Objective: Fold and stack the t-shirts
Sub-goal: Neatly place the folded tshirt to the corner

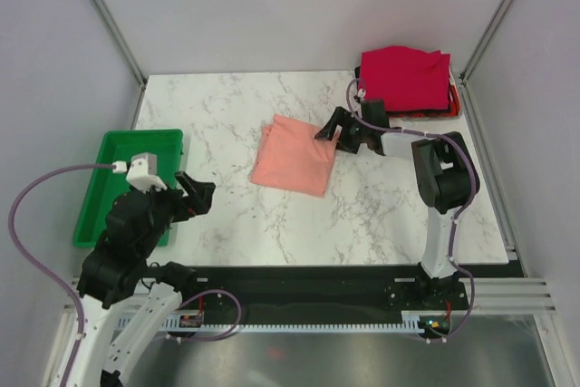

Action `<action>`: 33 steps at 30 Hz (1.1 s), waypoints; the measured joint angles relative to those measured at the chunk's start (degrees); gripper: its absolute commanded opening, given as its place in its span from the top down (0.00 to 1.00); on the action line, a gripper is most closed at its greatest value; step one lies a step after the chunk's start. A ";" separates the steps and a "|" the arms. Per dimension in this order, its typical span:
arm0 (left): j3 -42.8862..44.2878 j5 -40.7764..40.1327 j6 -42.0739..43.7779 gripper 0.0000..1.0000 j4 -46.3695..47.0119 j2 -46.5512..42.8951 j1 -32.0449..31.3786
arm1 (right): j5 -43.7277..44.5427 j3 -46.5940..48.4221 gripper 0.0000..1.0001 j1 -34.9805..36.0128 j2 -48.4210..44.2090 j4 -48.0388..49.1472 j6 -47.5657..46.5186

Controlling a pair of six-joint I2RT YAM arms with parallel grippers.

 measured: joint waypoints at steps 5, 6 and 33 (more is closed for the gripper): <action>-0.96 -1.36 0.24 0.00 0.31 -7.43 -0.02 | -3.04 -6.58 0.34 0.04 0.96 15.32 4.50; -1.27 -1.40 0.35 0.00 0.61 -7.54 -0.02 | -3.54 -7.69 0.40 0.11 1.46 17.90 5.49; -3.74 -3.08 1.33 0.06 0.76 -6.84 -0.02 | 12.68 28.26 1.00 0.28 1.86 -27.93 -19.17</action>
